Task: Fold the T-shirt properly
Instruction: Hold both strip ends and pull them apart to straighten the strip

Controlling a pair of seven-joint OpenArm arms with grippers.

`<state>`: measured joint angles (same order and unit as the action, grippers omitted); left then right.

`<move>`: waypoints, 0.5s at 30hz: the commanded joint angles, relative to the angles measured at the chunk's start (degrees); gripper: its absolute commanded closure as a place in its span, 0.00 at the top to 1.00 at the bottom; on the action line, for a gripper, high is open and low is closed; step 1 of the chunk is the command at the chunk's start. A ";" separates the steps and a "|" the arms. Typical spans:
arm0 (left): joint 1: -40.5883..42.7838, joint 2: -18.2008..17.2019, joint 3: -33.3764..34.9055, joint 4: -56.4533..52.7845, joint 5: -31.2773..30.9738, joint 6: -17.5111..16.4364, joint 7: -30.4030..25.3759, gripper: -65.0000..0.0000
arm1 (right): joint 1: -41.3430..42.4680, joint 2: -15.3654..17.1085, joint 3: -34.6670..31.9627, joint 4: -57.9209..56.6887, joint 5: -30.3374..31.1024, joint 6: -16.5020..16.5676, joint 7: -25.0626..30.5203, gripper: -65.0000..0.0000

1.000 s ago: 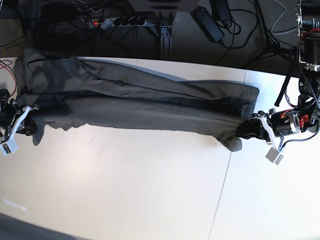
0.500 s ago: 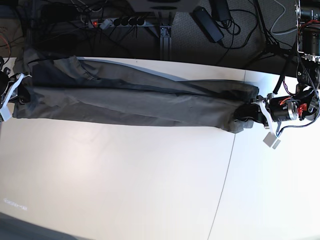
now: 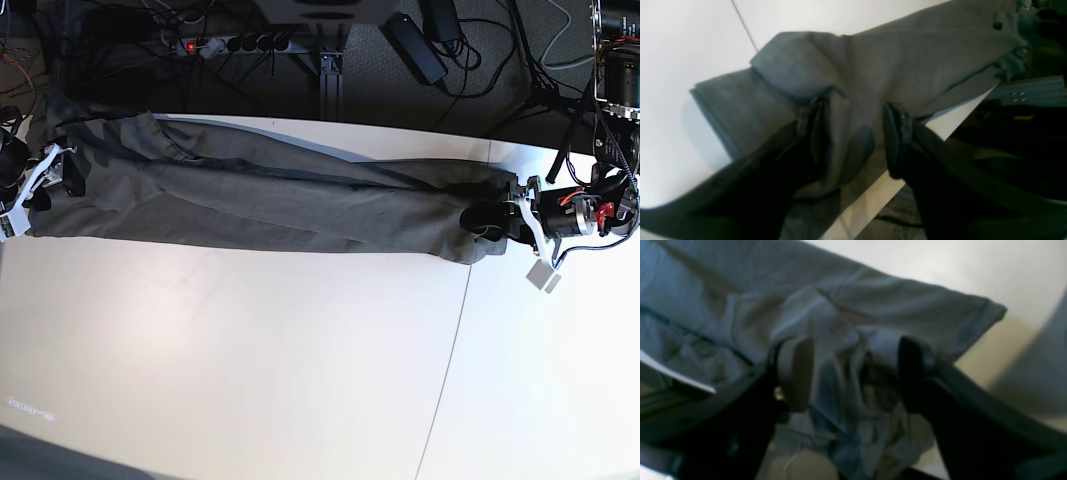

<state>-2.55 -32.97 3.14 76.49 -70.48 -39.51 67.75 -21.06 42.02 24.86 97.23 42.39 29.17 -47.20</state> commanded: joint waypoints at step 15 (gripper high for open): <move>2.16 -3.21 -12.46 0.83 -0.72 -0.49 -2.56 0.48 | 5.42 -2.54 2.89 2.62 6.47 3.67 1.07 0.00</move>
<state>0.45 -35.07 -8.91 76.49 -70.08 -39.51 65.98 -16.03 38.04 27.03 99.04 48.34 29.17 -47.29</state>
